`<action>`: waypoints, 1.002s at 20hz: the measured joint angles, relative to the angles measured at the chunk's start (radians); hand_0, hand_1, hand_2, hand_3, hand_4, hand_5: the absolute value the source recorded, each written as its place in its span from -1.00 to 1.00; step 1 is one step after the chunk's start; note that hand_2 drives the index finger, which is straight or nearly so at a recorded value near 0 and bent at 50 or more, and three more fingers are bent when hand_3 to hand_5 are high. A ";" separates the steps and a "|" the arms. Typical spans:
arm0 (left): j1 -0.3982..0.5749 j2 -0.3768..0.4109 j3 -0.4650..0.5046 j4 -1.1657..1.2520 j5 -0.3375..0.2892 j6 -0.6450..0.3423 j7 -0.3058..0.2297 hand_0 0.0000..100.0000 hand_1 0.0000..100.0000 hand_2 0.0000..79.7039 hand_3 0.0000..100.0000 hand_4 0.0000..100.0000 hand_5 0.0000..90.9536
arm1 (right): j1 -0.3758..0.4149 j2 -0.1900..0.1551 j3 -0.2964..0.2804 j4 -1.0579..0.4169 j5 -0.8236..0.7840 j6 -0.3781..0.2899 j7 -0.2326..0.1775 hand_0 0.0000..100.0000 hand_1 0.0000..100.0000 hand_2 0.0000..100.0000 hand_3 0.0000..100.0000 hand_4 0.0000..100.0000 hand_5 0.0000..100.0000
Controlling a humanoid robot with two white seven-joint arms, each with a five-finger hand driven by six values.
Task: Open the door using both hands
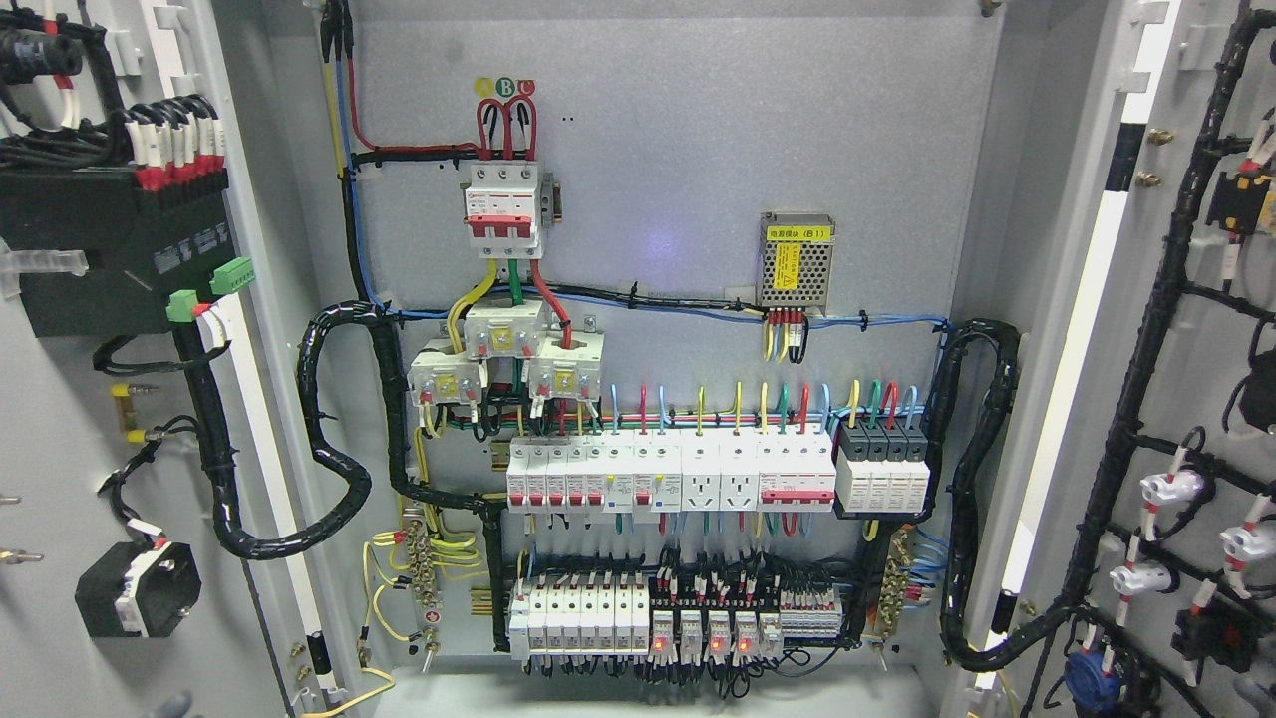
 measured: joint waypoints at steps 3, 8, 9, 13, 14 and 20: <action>0.003 0.020 0.036 0.005 0.043 0.001 0.000 -1.00 -1.00 -1.00 -1.00 -1.00 -1.00 | 0.001 -0.005 -0.009 0.011 -0.026 0.000 0.000 -1.00 -1.00 -1.00 -1.00 -1.00 -1.00; 0.005 0.049 0.082 0.030 0.087 0.007 0.000 -1.00 -1.00 -1.00 -1.00 -1.00 -1.00 | 0.007 -0.013 -0.026 0.028 -0.051 0.000 -0.001 -1.00 -1.00 -1.00 -1.00 -1.00 -1.00; 0.005 0.055 0.089 0.037 0.097 0.007 -0.001 -1.00 -1.00 -1.00 -1.00 -1.00 -1.00 | 0.007 -0.014 -0.028 0.030 -0.054 0.001 -0.001 -1.00 -1.00 -1.00 -1.00 -1.00 -1.00; 0.006 0.079 0.117 0.071 0.138 0.008 -0.001 -1.00 -1.00 -1.00 -1.00 -1.00 -1.00 | 0.010 -0.018 -0.037 0.044 -0.062 0.001 -0.002 -1.00 -1.00 -1.00 -1.00 -1.00 -1.00; 0.006 0.085 0.124 0.080 0.149 0.008 -0.001 -1.00 -1.00 -1.00 -1.00 -1.00 -1.00 | 0.011 -0.019 -0.039 0.048 -0.063 0.002 -0.002 -1.00 -1.00 -1.00 -1.00 -1.00 -1.00; 0.003 0.119 0.168 0.130 0.208 0.012 -0.002 -1.00 -1.00 -1.00 -1.00 -1.00 -1.00 | 0.011 -0.028 -0.047 0.073 -0.077 0.005 -0.004 -1.00 -1.00 -1.00 -1.00 -1.00 -1.00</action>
